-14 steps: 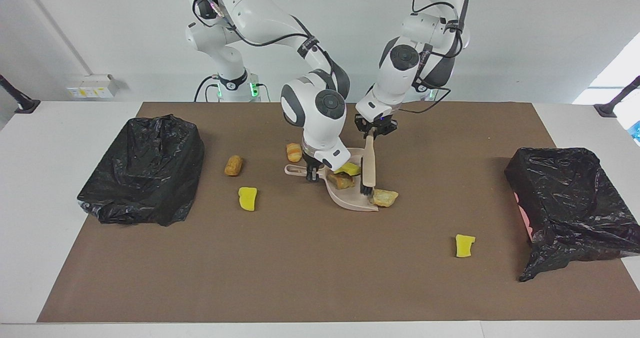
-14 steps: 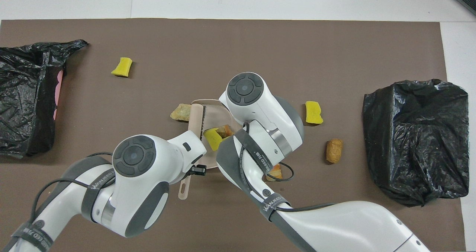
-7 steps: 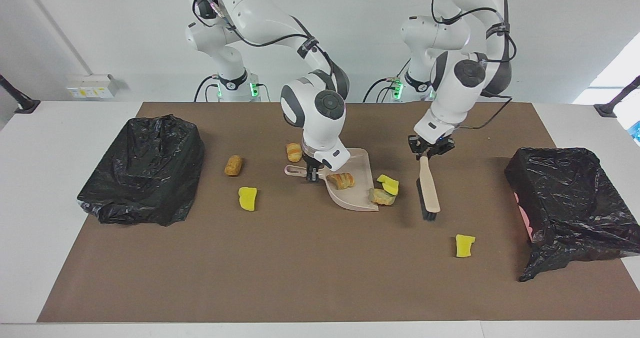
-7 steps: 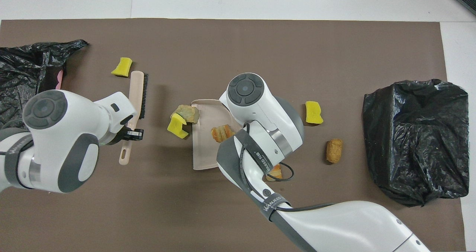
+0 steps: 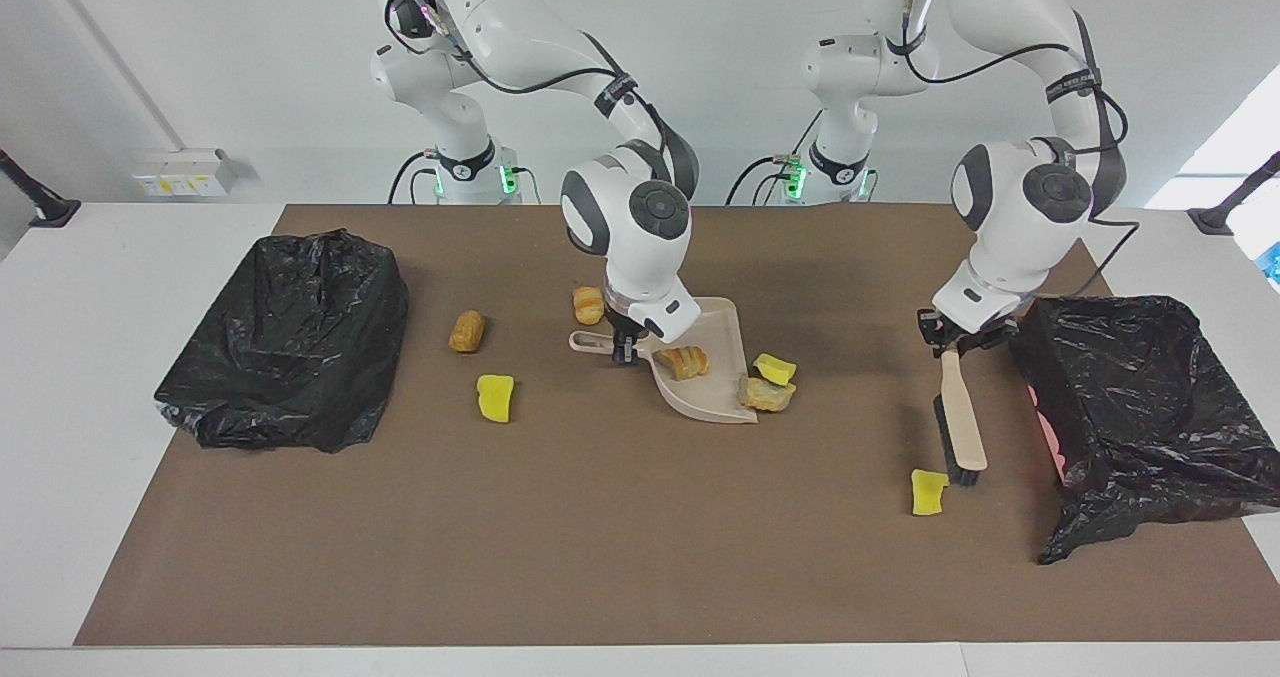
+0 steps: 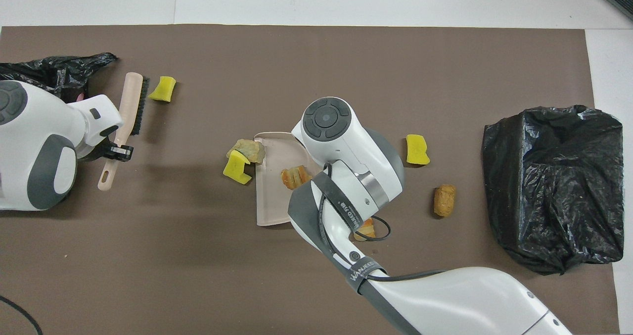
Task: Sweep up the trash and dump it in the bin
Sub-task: 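Move the brush back toward the remaining debris with the left gripper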
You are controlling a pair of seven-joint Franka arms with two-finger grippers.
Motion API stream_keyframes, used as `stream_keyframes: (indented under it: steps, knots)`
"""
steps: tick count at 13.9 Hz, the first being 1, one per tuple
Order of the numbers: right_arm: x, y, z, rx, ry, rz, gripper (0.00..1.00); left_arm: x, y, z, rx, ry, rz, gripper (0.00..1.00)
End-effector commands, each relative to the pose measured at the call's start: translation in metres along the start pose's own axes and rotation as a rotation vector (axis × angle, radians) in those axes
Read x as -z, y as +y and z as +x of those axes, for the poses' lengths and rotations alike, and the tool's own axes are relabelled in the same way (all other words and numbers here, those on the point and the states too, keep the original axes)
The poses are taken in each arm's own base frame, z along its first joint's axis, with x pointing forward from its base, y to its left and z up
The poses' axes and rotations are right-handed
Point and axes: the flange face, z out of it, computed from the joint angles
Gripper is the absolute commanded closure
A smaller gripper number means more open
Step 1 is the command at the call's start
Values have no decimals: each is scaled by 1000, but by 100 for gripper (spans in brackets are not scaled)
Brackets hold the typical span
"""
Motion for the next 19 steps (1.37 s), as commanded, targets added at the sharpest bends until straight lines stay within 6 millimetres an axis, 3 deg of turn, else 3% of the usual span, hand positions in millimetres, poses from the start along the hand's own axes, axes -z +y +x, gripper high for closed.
stream_keyframes:
  steps: [1,2,4,9,12,15,19]
  knots:
    - [-2,-5,-1,29,-1,-3,100,1,-27,33,-20,15,42,100]
    - [-2,-5,-1,30,-2,-3,100,-9,-30,39,-35,6,55,100]
    - [-3,-5,-1,30,-2,-3,100,-10,-27,47,-51,10,64,100]
    - [-3,-5,0,28,-1,-5,100,-24,-9,27,-297,-80,37,100]
    - [-3,-5,0,28,0,-6,100,-20,32,18,-444,-178,13,100]
    - [-3,-4,-1,26,2,-8,100,-11,90,6,-467,-259,9,100]
    - [-3,-5,0,21,4,-7,100,-27,168,-49,-379,-277,42,100]
